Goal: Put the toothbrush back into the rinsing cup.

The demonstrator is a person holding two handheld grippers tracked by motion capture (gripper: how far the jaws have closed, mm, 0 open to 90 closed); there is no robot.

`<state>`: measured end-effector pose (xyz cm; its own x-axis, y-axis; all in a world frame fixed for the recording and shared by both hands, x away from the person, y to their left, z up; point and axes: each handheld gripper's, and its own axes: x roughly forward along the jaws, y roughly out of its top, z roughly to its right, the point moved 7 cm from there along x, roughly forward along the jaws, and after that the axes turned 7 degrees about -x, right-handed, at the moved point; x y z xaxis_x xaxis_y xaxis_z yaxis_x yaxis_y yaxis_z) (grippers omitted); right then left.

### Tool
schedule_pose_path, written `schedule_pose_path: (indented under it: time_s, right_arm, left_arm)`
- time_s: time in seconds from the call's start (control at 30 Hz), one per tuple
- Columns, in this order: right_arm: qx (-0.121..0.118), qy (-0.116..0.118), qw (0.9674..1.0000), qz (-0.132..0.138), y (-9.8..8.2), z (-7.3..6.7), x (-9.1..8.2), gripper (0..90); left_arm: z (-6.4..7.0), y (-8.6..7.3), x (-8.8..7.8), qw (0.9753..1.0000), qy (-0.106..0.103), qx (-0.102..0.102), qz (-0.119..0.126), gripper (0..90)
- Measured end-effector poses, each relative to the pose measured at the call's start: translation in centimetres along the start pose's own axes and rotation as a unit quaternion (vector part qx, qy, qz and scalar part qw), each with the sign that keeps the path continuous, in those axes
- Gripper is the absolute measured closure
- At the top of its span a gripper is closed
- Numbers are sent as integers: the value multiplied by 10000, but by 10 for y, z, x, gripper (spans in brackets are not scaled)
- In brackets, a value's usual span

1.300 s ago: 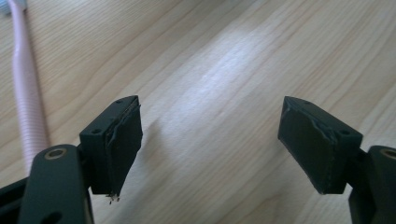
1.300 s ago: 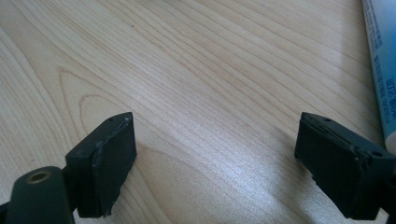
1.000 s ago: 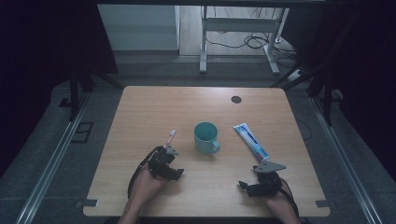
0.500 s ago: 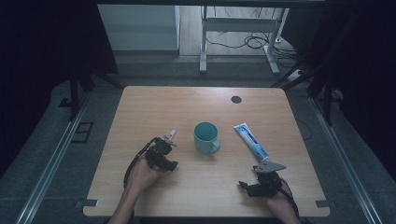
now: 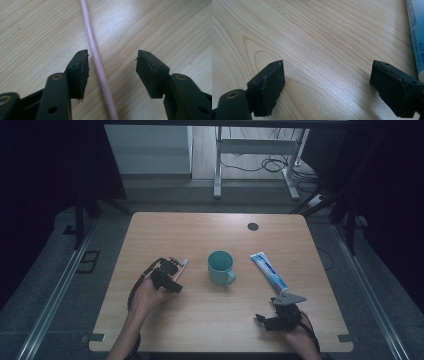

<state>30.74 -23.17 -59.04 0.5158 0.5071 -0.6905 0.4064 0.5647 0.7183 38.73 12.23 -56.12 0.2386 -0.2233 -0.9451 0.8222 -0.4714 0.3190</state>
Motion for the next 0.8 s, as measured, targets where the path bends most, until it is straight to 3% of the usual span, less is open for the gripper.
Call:
schedule_pose_path:
  time_s: [0.53,0.8]
  right_arm:
    - [1,2,10000,-5,0,0,0,123]
    - [3,6,10000,-3,0,0,0,123]
  left_arm:
    - [-18,11,5,9978,33,-67,-654,566]
    - [-21,21,6,9969,16,-110,-785,621]
